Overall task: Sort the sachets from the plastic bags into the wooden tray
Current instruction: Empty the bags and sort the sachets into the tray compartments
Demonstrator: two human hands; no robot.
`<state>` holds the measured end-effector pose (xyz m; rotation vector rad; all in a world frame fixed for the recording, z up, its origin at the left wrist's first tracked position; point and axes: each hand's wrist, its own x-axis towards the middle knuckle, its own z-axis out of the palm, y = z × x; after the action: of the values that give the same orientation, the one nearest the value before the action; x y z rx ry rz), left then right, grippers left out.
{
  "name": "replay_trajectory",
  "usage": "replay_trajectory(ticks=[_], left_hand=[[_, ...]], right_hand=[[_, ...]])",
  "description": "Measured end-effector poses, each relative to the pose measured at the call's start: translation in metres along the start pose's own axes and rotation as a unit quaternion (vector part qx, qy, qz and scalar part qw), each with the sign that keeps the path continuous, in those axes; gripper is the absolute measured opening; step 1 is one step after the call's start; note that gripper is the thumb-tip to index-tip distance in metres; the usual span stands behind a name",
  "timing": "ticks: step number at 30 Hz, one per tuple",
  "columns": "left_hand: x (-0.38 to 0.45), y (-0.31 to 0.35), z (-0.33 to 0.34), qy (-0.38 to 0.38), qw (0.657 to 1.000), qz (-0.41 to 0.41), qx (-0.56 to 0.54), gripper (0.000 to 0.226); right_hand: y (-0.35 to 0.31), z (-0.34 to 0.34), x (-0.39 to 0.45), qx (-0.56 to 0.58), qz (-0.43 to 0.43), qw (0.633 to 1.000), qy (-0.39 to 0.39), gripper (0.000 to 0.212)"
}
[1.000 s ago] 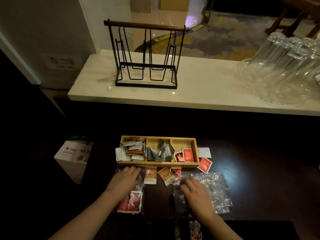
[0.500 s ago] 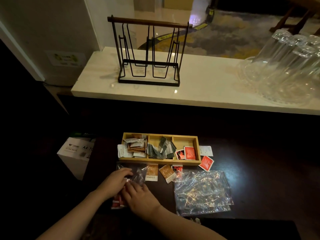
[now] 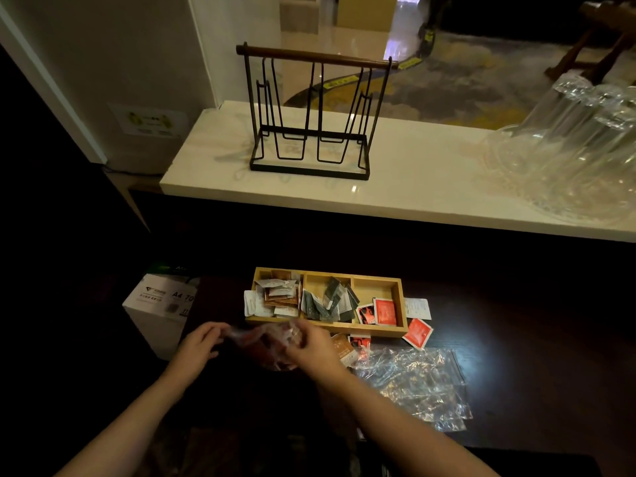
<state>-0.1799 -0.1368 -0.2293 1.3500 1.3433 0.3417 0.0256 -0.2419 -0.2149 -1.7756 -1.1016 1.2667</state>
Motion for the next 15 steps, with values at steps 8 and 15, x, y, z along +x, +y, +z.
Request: replay_trajectory(ticks=[8,15], left_hand=[[-0.032,0.05,0.021,-0.083,0.973,-0.007,-0.216,0.027],[-0.042,0.085,0.023,-0.18,0.972,0.05,-0.143,0.06]], right_hand=[[-0.012,-0.058,-0.012,0.408,0.078,0.91,-0.011,0.029],[-0.013,-0.069,-0.026,0.552,0.092,0.828,-0.042,0.041]])
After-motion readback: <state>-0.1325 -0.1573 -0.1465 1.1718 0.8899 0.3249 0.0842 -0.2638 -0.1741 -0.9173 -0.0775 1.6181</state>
